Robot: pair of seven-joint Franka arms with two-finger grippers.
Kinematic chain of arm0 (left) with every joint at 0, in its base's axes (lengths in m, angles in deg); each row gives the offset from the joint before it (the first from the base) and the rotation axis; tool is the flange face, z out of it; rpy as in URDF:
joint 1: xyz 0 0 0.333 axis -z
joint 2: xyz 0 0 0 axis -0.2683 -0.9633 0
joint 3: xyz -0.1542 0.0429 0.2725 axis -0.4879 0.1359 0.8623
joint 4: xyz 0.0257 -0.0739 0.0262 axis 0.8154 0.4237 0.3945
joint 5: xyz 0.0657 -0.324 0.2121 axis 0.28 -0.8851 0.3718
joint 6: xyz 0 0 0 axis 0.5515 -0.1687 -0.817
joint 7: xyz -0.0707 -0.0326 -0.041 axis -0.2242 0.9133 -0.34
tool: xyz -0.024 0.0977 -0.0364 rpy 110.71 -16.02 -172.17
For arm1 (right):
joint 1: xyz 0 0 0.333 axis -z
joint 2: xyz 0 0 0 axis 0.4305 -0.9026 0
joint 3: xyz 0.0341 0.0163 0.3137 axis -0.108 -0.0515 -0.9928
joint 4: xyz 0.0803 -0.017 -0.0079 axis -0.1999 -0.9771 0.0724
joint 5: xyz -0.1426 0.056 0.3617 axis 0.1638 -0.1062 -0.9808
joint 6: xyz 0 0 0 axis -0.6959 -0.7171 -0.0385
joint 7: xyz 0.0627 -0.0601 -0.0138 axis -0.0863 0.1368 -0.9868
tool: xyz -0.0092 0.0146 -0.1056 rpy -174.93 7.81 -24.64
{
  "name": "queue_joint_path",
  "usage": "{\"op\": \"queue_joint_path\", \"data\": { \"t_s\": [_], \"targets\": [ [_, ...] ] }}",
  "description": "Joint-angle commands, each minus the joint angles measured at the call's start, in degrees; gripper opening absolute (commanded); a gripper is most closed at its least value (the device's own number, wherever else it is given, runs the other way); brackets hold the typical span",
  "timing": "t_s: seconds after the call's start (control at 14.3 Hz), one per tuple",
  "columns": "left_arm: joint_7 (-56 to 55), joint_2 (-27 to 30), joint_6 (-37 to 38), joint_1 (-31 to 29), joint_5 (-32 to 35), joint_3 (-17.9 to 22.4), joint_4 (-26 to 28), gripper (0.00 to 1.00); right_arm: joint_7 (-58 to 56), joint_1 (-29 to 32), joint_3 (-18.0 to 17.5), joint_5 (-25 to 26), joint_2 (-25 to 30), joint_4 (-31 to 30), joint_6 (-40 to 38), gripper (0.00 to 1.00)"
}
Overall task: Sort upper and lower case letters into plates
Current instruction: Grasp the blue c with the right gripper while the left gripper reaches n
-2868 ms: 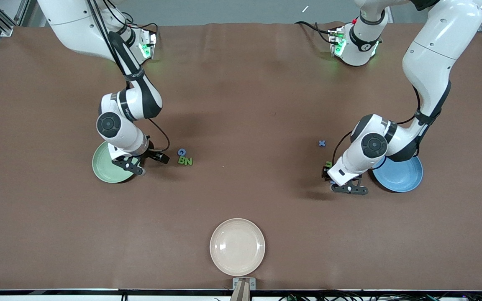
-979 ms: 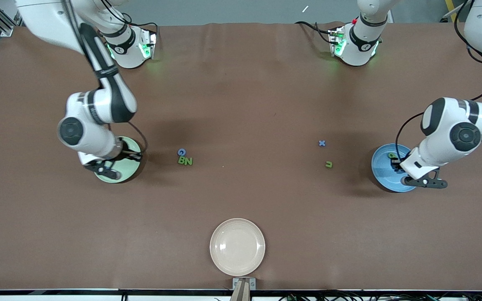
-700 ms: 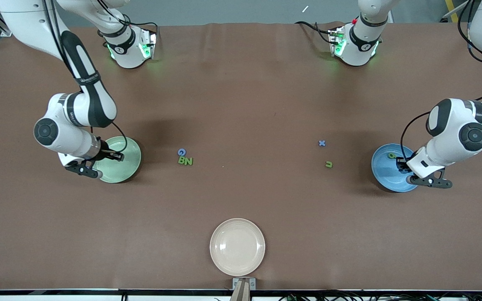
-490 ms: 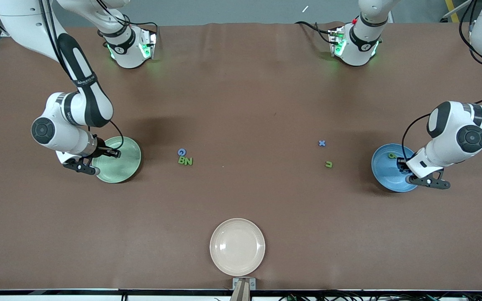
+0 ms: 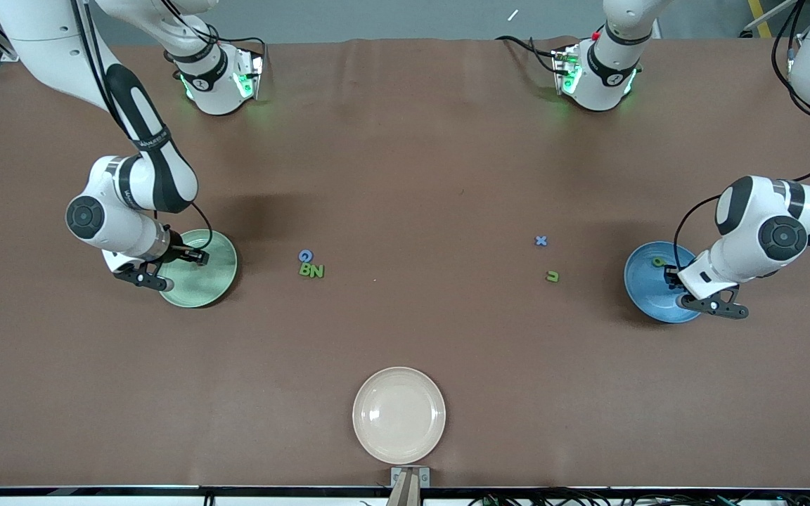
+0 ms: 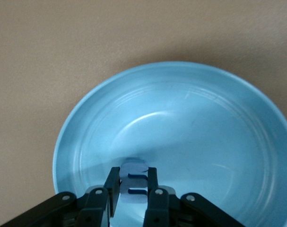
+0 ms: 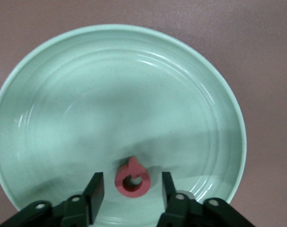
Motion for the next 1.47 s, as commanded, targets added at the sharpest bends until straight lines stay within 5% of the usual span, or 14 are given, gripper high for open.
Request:
{"op": "queue_joint_path", "data": {
  "t_s": [0.0,0.21,0.35,0.49,0.56,0.98,1.4],
  "targets": [
    [0.41,-0.62,-0.57,-1.34,1.46,-0.75,0.19,0.18,1.39,-0.48,-0.93,0.55,2.95,1.72,-4.93,1.0],
    [0.41,-0.7,-0.57,-1.43,1.46,-0.75,0.36,0.22,10.15,-6.96,-1.1,0.46,4.45,7.17,-14.08,1.0],
    [0.41,-0.62,-0.57,-1.43,1.46,-0.75,0.45,0.3,14.57,-12.68,-1.1,0.46,4.54,7.54,-13.5,1.0],
    [0.58,-0.18,-0.13,-1.43,1.46,-0.84,0.37,0.82,14.67,-17.34,-1.1,0.46,4.02,6.49,-8.16,1.0],
    [0.59,0.26,0.13,-1.34,1.46,-0.93,0.37,0.97,14.94,-18.93,-1.19,0.37,3.58,6.13,-5.86,1.0],
    [-2.04,5.18,7.24,-1.34,-0.12,-8.29,0.54,0.99,15.03,-25.45,-1.1,-0.07,-2.57,5.87,2.15,1.0],
    [-18.9,2.47,8.84,1.02,-0.65,-16.48,0.45,0.99,17.66,-28.43,-1.1,-0.07,-6.7,5.51,8.39,0.97]
  ]
}}
